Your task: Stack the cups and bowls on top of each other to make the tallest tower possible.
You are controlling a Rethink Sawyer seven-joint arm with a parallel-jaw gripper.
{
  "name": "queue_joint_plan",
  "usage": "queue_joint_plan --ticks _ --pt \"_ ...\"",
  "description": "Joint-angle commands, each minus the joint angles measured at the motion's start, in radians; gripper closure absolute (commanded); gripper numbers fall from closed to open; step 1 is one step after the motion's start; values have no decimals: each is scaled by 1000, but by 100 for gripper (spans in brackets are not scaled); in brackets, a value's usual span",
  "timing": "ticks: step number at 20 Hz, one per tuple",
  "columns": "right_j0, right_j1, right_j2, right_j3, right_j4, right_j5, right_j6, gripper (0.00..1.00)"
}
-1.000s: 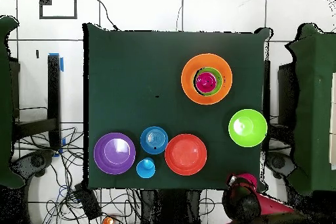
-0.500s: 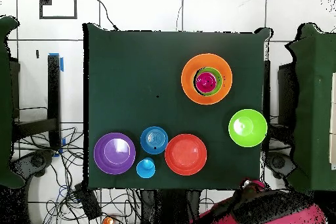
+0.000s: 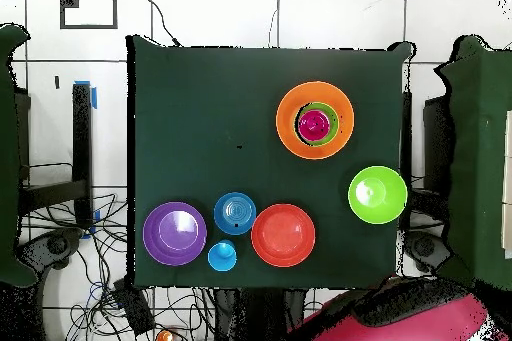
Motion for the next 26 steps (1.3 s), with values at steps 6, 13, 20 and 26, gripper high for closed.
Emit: queue_joint_plan --ticks 6,13,20,26 --pt "5 -49 148 -77 4 74 105 100" --pt "6 -144 237 -91 -70 434 -106 100" --pt "-1 -244 334 -121 -104 798 -260 100" --pt "-73 -235 450 -183 -108 993 -311 100"
